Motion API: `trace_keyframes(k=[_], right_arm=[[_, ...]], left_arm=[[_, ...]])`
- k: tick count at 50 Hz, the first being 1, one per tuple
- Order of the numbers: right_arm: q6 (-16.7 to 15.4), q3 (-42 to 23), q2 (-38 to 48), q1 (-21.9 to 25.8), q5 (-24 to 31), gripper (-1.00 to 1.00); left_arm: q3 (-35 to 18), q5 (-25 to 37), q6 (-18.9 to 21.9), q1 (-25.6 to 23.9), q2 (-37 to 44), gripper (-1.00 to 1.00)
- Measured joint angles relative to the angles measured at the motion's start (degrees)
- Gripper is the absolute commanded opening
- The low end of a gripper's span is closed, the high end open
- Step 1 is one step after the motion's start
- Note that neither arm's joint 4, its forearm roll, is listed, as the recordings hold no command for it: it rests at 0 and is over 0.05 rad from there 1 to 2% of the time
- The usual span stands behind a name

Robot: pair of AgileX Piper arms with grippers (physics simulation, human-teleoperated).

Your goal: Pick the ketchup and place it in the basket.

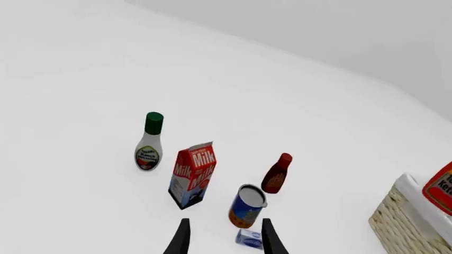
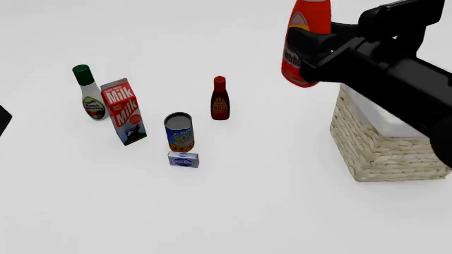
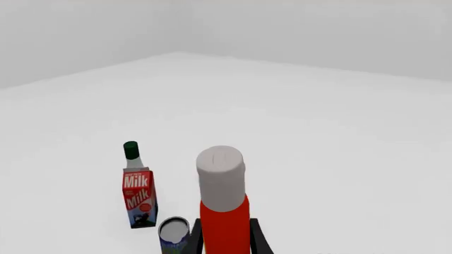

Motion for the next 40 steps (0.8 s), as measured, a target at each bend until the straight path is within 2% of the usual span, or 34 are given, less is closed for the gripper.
trace_keyframes(k=[21,40], right_arm=[[1.3,-0.4,-3.3,-9.1,1.6,-1.0],[1.6,-0.6,-4.8,-16.1,2.7,-1.0]], left_arm=[[5.2,-1.4,0.4,2.8,-8.1,1.0],[7.3,-2.3,0.2,3.2,-10.0,1.0]])
